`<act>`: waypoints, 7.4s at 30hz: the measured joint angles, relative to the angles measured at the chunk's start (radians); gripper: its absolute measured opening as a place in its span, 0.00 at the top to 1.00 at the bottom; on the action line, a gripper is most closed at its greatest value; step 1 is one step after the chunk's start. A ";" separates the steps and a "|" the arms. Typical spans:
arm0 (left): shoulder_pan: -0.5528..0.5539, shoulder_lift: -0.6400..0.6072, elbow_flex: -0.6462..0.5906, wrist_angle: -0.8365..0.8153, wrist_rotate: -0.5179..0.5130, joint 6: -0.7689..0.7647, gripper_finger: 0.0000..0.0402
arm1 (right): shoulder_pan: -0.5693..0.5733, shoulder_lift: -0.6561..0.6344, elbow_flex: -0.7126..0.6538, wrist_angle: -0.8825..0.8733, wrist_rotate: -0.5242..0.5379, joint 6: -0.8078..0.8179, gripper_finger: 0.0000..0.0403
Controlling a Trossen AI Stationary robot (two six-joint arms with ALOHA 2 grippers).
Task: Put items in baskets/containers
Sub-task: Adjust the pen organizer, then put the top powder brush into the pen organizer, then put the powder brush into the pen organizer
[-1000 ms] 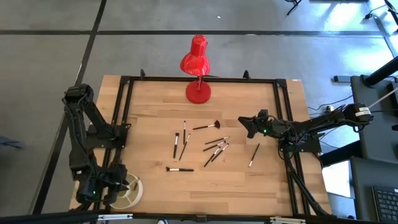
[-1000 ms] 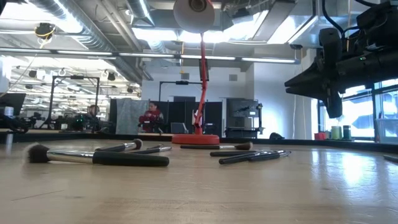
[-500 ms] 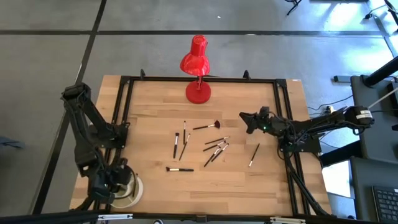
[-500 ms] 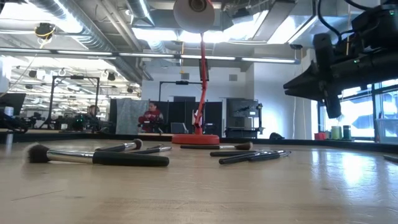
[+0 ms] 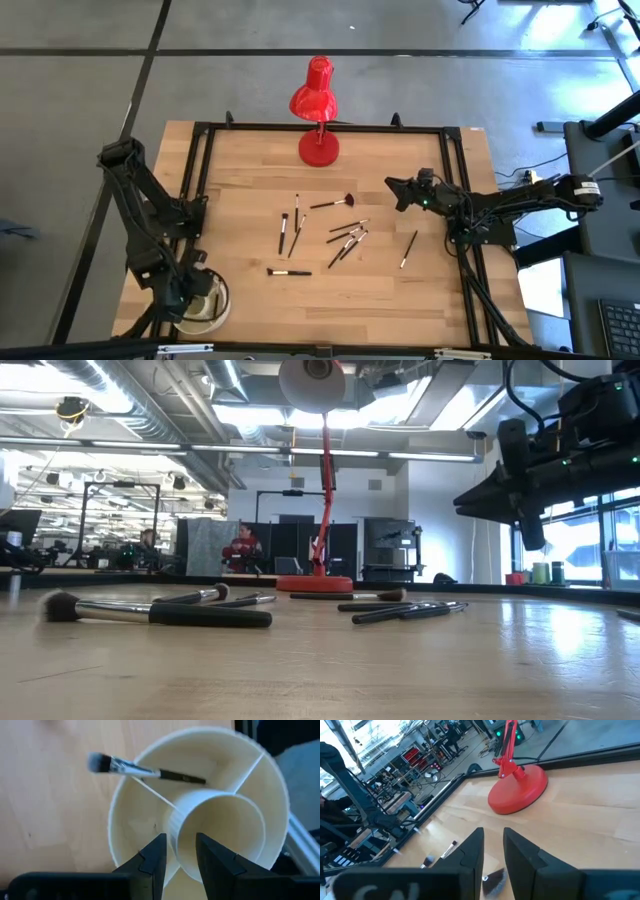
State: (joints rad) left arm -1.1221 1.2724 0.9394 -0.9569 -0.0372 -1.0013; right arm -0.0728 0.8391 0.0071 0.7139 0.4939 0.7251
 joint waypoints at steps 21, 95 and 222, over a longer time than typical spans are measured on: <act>0.279 0.087 0.000 -0.074 -0.129 0.344 0.97 | -0.011 0.000 0.000 0.044 -0.001 -0.002 0.82; 1.050 0.567 0.211 0.085 -0.346 -0.147 0.97 | -0.265 0.012 0.093 0.023 -0.200 -0.034 0.82; 0.636 0.848 0.579 -0.279 -0.125 0.677 0.98 | -0.265 0.010 0.093 0.117 -0.251 -0.147 0.82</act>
State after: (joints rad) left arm -0.4863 2.1206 1.5182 -1.2363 -0.1617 -0.3244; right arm -0.3382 0.8494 0.1005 0.8309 0.2428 0.5779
